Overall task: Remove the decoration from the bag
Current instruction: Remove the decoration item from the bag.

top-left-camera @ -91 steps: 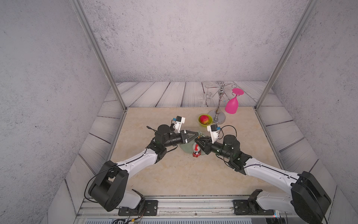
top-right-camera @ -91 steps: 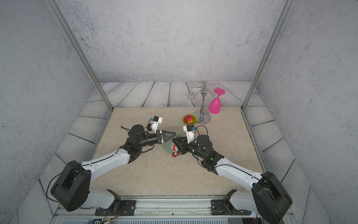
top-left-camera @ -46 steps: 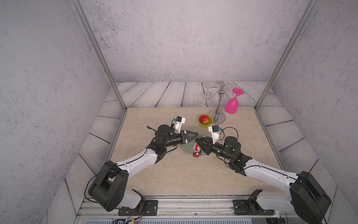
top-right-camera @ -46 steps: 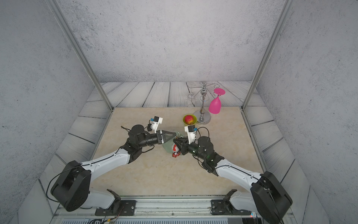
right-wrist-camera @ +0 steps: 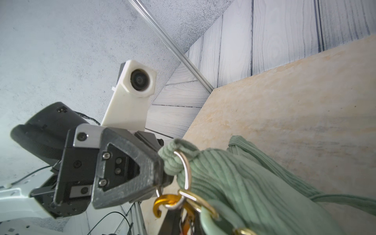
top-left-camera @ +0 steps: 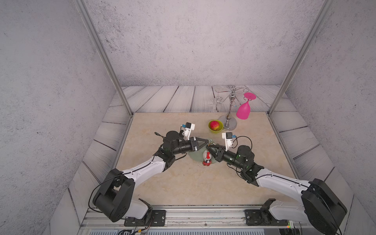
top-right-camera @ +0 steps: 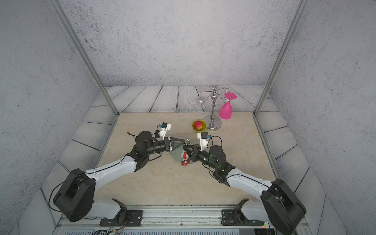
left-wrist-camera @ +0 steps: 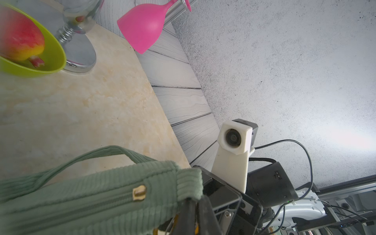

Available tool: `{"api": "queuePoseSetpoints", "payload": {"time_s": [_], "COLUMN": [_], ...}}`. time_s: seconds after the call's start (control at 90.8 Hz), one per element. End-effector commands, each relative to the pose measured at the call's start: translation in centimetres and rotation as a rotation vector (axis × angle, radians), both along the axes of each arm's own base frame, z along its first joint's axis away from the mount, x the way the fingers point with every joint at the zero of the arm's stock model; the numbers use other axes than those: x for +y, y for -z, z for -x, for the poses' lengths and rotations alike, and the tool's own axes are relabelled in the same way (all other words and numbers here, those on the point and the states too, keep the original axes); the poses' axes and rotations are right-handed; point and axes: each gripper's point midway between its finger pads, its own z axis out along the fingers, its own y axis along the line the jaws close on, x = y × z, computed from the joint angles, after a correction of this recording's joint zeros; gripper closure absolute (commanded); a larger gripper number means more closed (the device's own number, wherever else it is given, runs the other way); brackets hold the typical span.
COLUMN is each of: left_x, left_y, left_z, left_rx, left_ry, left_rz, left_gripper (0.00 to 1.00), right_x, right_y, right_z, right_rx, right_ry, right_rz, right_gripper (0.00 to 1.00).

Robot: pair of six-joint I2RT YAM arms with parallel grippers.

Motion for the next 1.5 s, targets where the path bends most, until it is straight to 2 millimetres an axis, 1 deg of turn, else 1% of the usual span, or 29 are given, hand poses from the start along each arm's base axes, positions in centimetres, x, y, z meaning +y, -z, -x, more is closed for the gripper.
{"api": "queuePoseSetpoints", "payload": {"time_s": [0.0, 0.11, 0.242, 0.319, 0.352, 0.462, 0.594, 0.661, 0.694, 0.771, 0.848, 0.914, 0.936, 1.024, 1.112, 1.156, 1.178, 1.233, 1.255, 1.343, 1.409, 1.486], "left_x": [0.7, 0.8, 1.1, 1.3, 1.3, 1.3, 0.9, 0.8, 0.9, 0.8, 0.7, 0.6, 0.6, 0.6, 0.7, 0.7, 0.7, 0.3, 0.2, 0.3, 0.2, 0.0], "left_y": [-4.4, -4.1, -3.2, -2.6, -2.4, -1.7, -0.6, 0.2, 0.2, -0.3, -1.1, -1.9, -1.8, -2.4, -1.8, -1.1, -1.0, -0.3, 0.1, 1.5, 1.5, 2.1], "left_z": [-0.3, -0.3, -0.3, -0.3, -0.3, -0.1, 0.4, 0.4, 0.2, -0.1, -0.9, -2.0, -2.4, -4.0, -5.5, -6.2, -6.4, -6.7, -6.9, -7.4, -7.5, -7.4], "left_rx": [-0.148, -0.165, -0.191, -0.203, -0.211, -0.234, -0.264, -0.26, -0.261, -0.254, -0.243, -0.237, -0.228, -0.23, -0.219, -0.208, -0.206, -0.196, -0.189, -0.173, -0.187, -0.176], "left_ry": [-0.036, -0.044, -0.066, -0.075, -0.078, -0.079, -0.063, -0.07, -0.081, -0.099, -0.131, -0.173, -0.188, -0.244, -0.3, -0.317, -0.324, -0.312, -0.314, -0.334, -0.332, -0.316], "left_rz": [0.071, 0.051, -0.003, -0.033, -0.042, -0.081, -0.137, -0.163, -0.158, -0.12, -0.079, -0.059, -0.06, -0.062, -0.097, -0.113, -0.114, -0.125, -0.131, -0.131, -0.118, -0.139], "left_gripper": [1.0, 1.0, 1.0, 1.0, 1.0, 1.0, 1.0, 1.0, 1.0, 1.0, 1.0, 1.0, 1.0, 1.0, 1.0, 1.0, 1.0, 1.0, 1.0, 1.0, 1.0, 1.0], "right_x": [-0.1, -0.1, -0.2, -0.5, -0.6, -1.4, -1.4, -1.5, -1.5, -1.3, -1.0, -0.8, -0.7, 0.3, 1.2, 1.4, 1.4, 0.7, 0.2, -0.9, -1.9, -3.6], "right_y": [0.1, -0.7, -1.5, -1.7, -2.1, -2.7, -2.8, -2.4, -2.3, -1.2, 0.3, 1.4, 1.7, 2.8, 4.7, 5.8, 6.1, 7.2, 7.9, 9.6, 11.0, 12.5], "right_z": [-0.3, -0.9, -1.6, -2.2, -2.4, -3.2, -4.1, -4.7, -4.9, -5.4, -5.3, -5.2, -5.1, -4.3, -3.0, -2.4, -2.1, -1.6, -1.4, -0.5, 0.4, 0.7], "right_rx": [0.088, 0.139, 0.203, 0.247, 0.251, 0.288, 0.355, 0.395, 0.41, 0.441, 0.469, 0.476, 0.48, 0.494, 0.537, 0.561, 0.563, 0.569, 0.581, 0.598, 0.609, 0.619], "right_ry": [0.022, 0.044, 0.07, 0.099, 0.104, 0.155, 0.173, 0.188, 0.194, 0.203, 0.206, 0.198, 0.191, 0.124, 0.036, 0.015, 0.006, 0.018, 0.031, 0.04, 0.053, 0.098], "right_rz": [-0.08, -0.164, -0.261, -0.326, -0.36, -0.459, -0.515, -0.547, -0.554, -0.53, -0.489, -0.456, -0.446, -0.392, -0.318, -0.289, -0.282, -0.275, -0.268, -0.224, -0.174, -0.116], "right_gripper": [1.0, 1.0, 1.0, 1.0, 1.0, 1.0, 1.0, 1.0, 1.0, 1.0, 1.0, 1.0, 1.0, 1.0, 1.0, 1.0, 1.0, 1.0, 1.0, 1.0, 1.0, 1.0]}}
